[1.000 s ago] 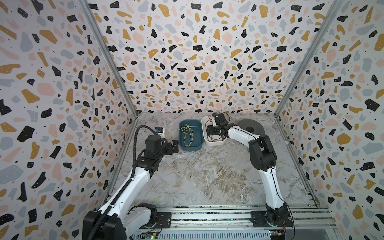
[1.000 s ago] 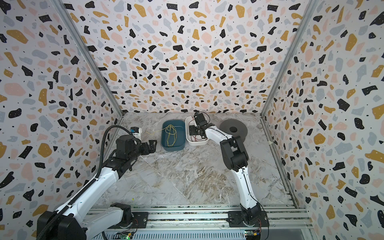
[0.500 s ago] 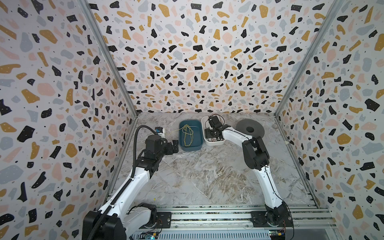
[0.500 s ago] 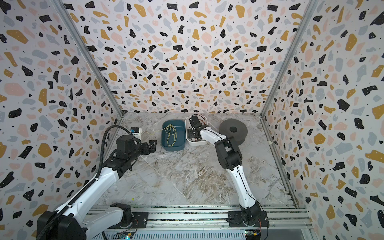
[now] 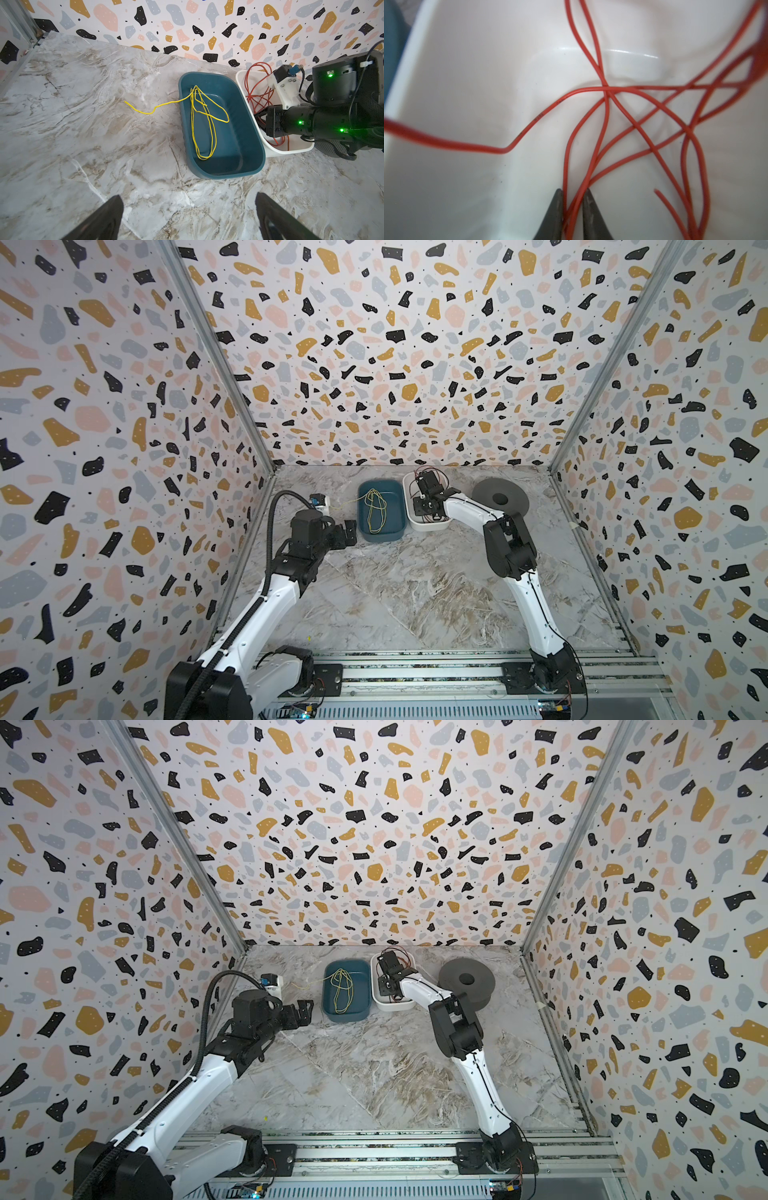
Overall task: Wrap the cables
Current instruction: 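Lower the right gripper and close it on the red cable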
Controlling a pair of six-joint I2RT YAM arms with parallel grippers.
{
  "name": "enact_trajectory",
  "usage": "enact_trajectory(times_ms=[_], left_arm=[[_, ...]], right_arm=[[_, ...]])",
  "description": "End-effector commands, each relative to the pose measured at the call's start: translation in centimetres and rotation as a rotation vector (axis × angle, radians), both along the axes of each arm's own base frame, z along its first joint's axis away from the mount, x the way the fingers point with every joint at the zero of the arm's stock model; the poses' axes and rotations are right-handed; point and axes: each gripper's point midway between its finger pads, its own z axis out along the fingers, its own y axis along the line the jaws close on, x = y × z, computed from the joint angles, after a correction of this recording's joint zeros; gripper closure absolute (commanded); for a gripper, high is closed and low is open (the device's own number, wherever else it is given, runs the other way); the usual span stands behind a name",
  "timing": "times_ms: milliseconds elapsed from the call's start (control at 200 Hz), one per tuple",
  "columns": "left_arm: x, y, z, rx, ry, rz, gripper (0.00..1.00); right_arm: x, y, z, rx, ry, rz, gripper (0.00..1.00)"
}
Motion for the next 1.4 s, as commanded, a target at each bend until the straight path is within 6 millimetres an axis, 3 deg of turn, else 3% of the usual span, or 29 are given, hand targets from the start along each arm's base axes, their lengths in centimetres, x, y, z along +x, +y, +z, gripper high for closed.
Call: enact_trajectory(times_ms=[0,245,516,876,1397], left_arm=[[-0.1,-0.1,-0.1,0.009,-0.011,-0.006,0.0],[-0.1,0.0,-0.1,0.01,-0.01,-0.004,0.0],[-0.1,0.0,-0.1,0.012,-0.01,-0.004,0.0],[-0.1,0.1,-0.3,0.021,-0.006,0.002,0.0],[0.0,-0.1,-0.4,0.012,0.0,-0.008,0.0]], right_arm=[[-0.7,-0.1,0.8,0.001,0.014,0.007,0.88],[-0.8,-0.3,2.4,0.044,-0.03,0.001,1.0],[-0.8,-0.9,4.6,0.075,-0.091,-0.009,1.0],[-1.6,-1.7,9.9,0.163,-0.225,-0.022,1.0],[-2.2,-2.7,12.4,0.153,-0.282,-0.027,1.0]])
